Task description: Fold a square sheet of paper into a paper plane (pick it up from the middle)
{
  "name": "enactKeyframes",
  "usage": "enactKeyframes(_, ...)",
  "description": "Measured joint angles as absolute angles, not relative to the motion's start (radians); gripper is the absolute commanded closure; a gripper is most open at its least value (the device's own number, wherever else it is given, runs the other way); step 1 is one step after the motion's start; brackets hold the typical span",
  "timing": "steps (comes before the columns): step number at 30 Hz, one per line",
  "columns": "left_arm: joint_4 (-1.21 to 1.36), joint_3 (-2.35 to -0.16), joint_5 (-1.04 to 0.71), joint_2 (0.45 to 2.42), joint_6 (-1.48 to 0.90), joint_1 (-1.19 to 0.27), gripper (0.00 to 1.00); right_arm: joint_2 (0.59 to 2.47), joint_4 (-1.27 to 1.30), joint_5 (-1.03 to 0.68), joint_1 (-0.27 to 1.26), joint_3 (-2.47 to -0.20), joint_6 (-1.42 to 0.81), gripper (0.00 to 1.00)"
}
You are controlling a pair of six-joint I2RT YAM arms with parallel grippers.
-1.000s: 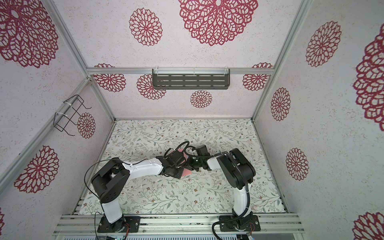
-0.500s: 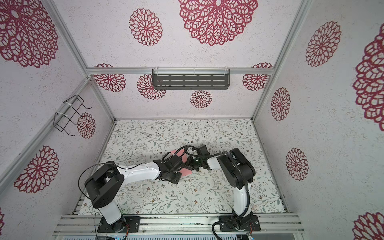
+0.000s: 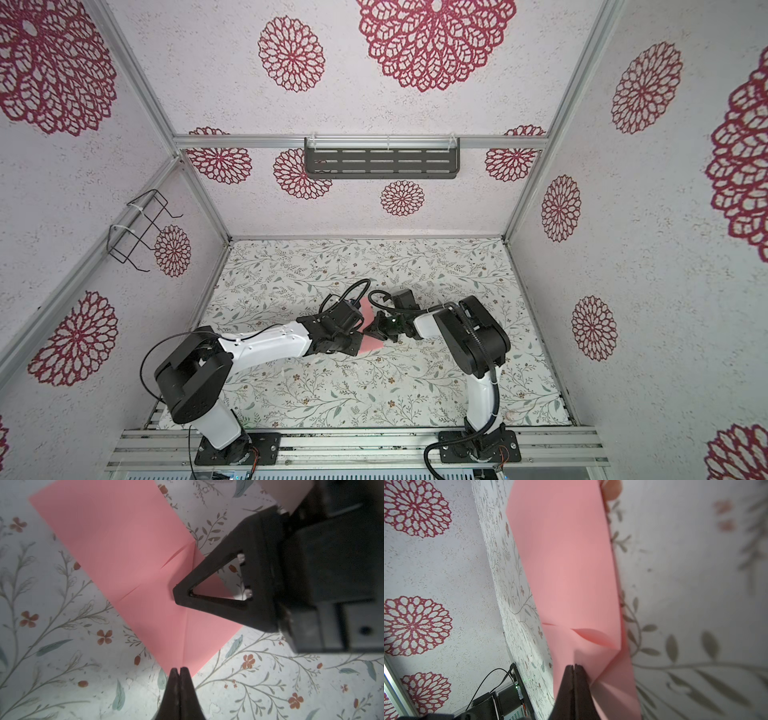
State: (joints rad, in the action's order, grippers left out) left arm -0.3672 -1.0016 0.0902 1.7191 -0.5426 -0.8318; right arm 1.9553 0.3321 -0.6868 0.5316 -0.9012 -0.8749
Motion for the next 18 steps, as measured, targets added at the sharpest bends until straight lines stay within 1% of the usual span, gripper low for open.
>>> enactKeyframes(5, -0.361, -1.001, 0.068, 1.768, -0.543, -0.828, 1.0, 1.963, 0.371, -0.685, 0.531, -0.899, -0.875, 0.98)
enactKeyframes(18, -0.361, -0.995, 0.057, 1.782, -0.543, -0.823, 1.0, 1.957, 0.438, -0.688, 0.528, -0.879, -0.818, 0.97)
